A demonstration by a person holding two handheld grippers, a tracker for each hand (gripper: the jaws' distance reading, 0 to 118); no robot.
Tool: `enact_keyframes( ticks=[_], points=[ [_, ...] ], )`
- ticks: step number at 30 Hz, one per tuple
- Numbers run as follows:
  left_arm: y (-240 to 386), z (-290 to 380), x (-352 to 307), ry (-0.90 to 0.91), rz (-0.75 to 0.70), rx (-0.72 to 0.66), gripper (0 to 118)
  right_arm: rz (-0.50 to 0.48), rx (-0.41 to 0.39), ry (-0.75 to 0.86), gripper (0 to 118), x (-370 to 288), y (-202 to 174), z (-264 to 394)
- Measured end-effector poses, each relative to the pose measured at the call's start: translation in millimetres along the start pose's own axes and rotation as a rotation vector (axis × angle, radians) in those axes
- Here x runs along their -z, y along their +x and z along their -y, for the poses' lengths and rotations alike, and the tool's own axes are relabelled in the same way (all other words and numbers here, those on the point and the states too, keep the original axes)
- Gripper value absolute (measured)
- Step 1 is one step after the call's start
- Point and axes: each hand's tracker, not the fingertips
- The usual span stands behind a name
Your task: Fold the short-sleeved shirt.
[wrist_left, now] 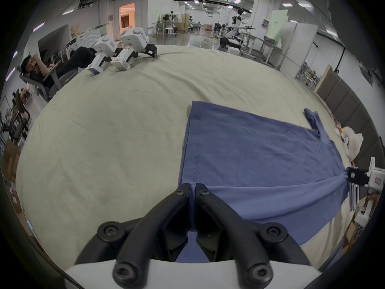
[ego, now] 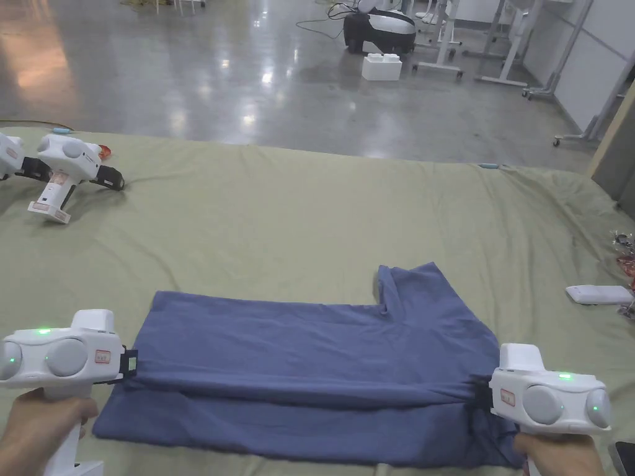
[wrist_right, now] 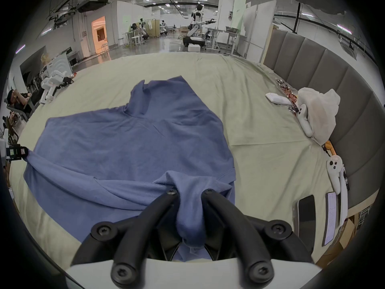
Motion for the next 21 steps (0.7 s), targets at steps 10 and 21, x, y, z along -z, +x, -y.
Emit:
enact_keyframes(
  ticks=[10,21],
  points=[
    [-0.6,-9.4,-30.3,0.199,-0.010,0.088,53,0.012,0.014,0.217,64,-52.9,-12.4,-7.3],
    [53.4,35.1,-121.5,0.659,-0.076,0.120,50,0.019,0.064,0.712,63,-146.2,-64.6,10.4]
  ],
)
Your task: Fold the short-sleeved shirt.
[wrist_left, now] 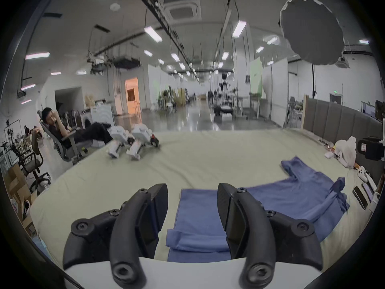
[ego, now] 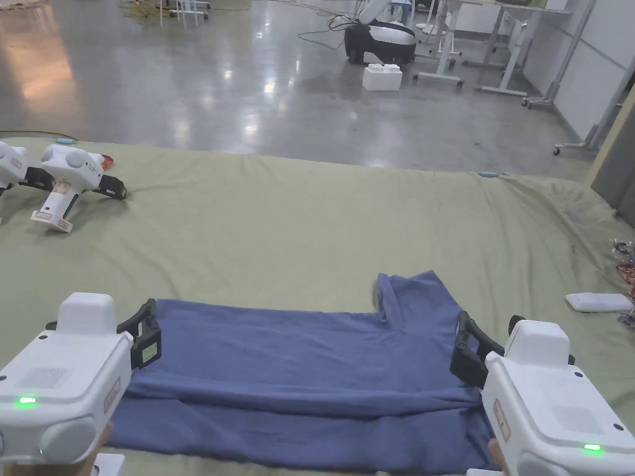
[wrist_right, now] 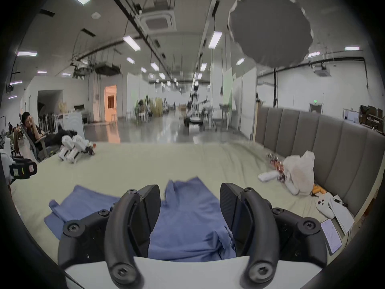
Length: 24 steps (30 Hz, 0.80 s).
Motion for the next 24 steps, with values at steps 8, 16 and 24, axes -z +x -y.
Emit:
enact_keyframes(
  ticks=[8,16,24],
  points=[
    [19.9,4.3,-55.7,0.107,0.036,-0.037,2,0.010,0.015,0.121,4,-35.4,-25.1,7.5],
    [20.3,8.2,-65.5,0.103,0.025,0.005,0,0.038,-0.039,0.157,1,-46.4,-31.1,8.9],
    [-20.2,43.7,7.1,-0.315,0.019,-0.023,0,0.030,0.008,0.071,1,-37.2,-15.8,20.3]
  ],
)
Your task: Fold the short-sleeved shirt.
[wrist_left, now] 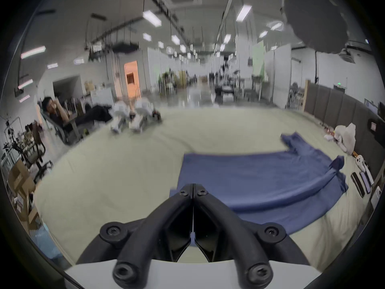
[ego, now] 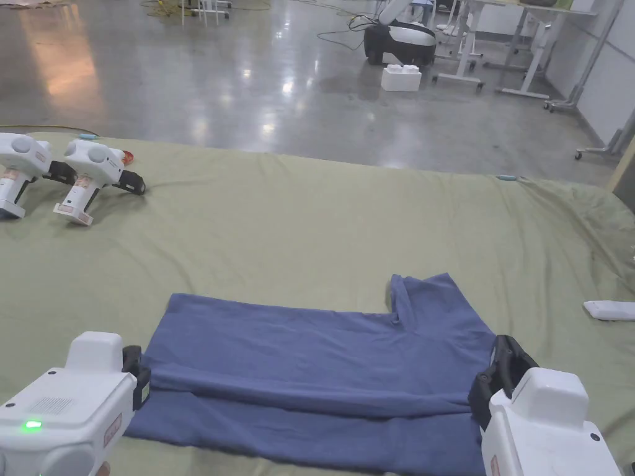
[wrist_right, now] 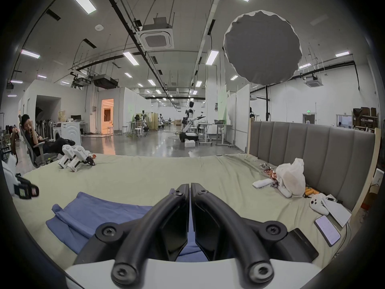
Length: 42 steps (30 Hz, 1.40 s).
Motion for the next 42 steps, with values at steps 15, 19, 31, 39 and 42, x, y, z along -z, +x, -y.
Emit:
enact_keyframes(
  ticks=[15,19,31,39,42],
  points=[
    [-32.8,37.3,94.1,-0.449,-0.034,-0.065,75,-0.014,-0.027,-0.137,1,5.1,22.5,18.9],
    [-27.6,33.3,87.4,-0.461,-0.003,-0.072,43,-0.008,-0.018,-0.175,1,7.2,30.0,22.8],
    [-24.7,38.2,60.2,-0.371,0.058,-0.076,4,0.034,-0.002,-0.601,70,61.9,97.8,57.4],
    [-27.9,39.6,53.8,-0.348,0.069,-0.095,4,-0.077,-0.030,-0.856,76,101.7,100.6,114.7],
    [-28.5,42.1,53.7,-0.351,0.072,-0.099,4,-0.078,-0.045,-0.911,54,107.1,94.5,123.6]
  ],
)
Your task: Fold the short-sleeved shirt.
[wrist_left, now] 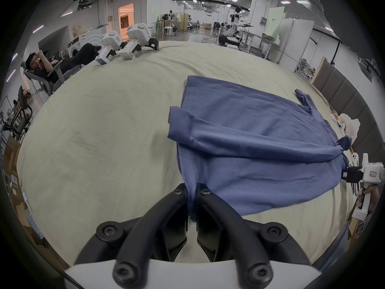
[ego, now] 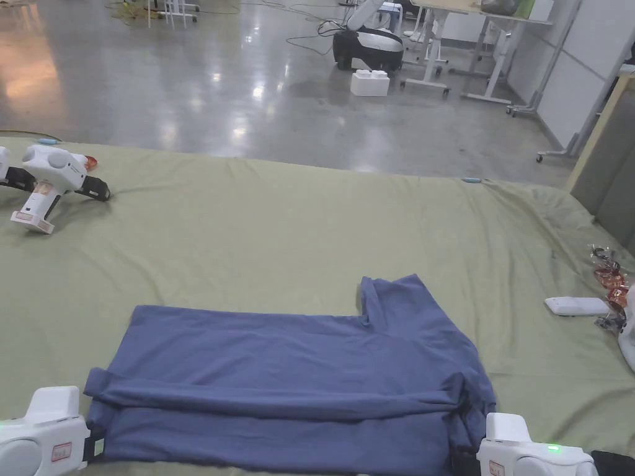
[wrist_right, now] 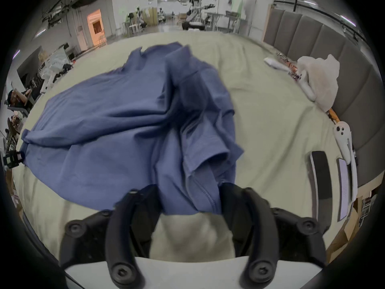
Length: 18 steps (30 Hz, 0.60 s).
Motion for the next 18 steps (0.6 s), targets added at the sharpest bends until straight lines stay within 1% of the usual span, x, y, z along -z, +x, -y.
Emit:
enact_keyframes(
  ticks=[1,2,3,6,8,10,13,17,18],
  points=[
    [-0.9,0.9,-0.1,-0.001,0.002,-0.002,4,-0.033,0.015,0.025,40,-3.3,-0.2,-0.9],
    [-1.3,1.8,-0.6,0.001,0.005,-0.002,4,-0.053,0.033,0.041,22,-6.4,-0.7,-2.2],
    [-1.6,2.6,-1.2,0.002,0.007,-0.001,4,-0.058,0.027,0.048,11,-10.3,-2.3,-2.7],
    [-4.2,2.7,-2.2,0.013,0.017,0.000,4,-0.046,0.019,0.045,9,-12.1,-4.1,-3.8],
    [-7.0,0.5,-8.4,0.032,0.035,-0.011,4,-0.053,0.064,0.064,8,-18.3,-0.6,-4.4],
    [-10.4,-4.5,-17.7,0.049,0.057,-0.023,4,-0.055,0.071,0.100,7,-33.7,0.5,-7.2],
    [-11.0,-13.5,-39.9,0.096,0.084,-0.020,4,-0.061,0.037,0.155,7,-65.1,-1.4,-12.9],
    [-9.7,-15.0,-71.4,0.159,0.079,0.013,4,-0.072,0.025,0.205,7,-104.3,-1.4,-12.5],
    [-10.6,-12.2,-78.7,0.167,0.073,0.026,4,-0.058,-0.009,0.210,7,-114.8,-3.5,-10.6]
  ],
)
